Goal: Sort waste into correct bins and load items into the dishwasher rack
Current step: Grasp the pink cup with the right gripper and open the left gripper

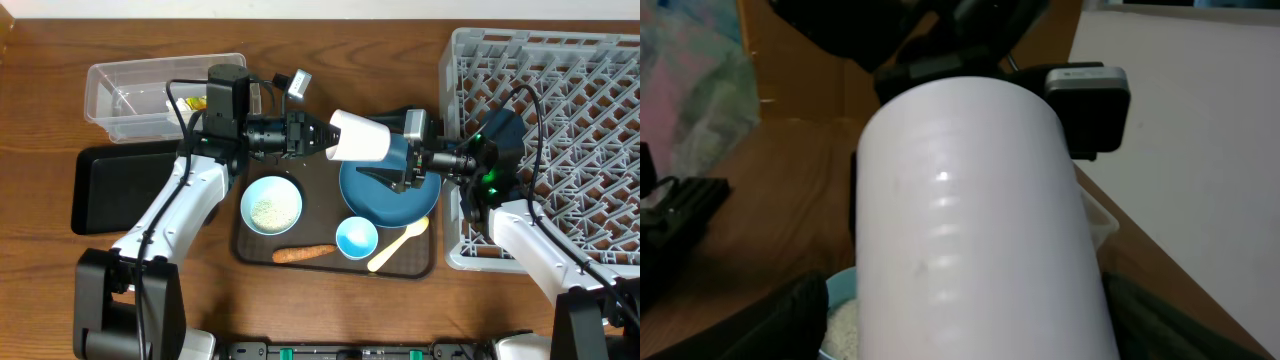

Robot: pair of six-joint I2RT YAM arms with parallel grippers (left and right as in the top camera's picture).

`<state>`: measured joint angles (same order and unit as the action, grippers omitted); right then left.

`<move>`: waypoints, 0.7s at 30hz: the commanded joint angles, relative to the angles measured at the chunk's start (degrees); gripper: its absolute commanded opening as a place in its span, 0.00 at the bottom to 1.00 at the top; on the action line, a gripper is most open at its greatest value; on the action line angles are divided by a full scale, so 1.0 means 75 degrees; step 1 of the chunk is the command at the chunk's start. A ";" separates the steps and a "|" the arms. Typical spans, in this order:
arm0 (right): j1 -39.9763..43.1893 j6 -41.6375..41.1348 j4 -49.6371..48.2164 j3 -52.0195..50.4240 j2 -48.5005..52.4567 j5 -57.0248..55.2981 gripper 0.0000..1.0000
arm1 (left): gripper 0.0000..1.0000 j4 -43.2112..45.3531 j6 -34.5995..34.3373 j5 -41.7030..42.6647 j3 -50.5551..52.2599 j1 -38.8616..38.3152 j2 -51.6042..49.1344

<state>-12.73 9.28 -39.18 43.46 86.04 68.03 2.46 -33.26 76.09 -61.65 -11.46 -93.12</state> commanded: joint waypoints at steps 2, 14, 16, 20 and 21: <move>-0.0070 -0.0055 -0.0079 0.0102 0.0032 0.0434 0.82 | 0.10 0.0035 -0.0061 0.0023 -0.0070 0.0003 -0.0087; -0.0061 0.0026 -0.0143 0.0102 0.0032 0.0181 0.76 | 0.09 0.0038 -0.0064 0.0026 -0.0070 0.0003 -0.0087; -0.0064 0.0026 -0.0146 0.0102 0.0032 0.0105 0.75 | 0.09 0.0038 -0.0067 0.0026 -0.0070 0.0003 -0.0087; -0.0064 0.0026 -0.0143 0.0102 0.0032 0.0105 0.76 | 0.09 0.0038 -0.0064 0.0029 -0.0070 0.0003 -0.0087; -0.0064 0.0029 -0.0143 0.0102 0.0032 0.0105 0.76 | 0.09 0.0038 -0.0064 0.0026 -0.0070 0.0003 -0.0087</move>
<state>-12.73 9.30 -40.12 43.46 86.04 69.41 2.46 -33.26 76.09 -61.65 -11.46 -93.12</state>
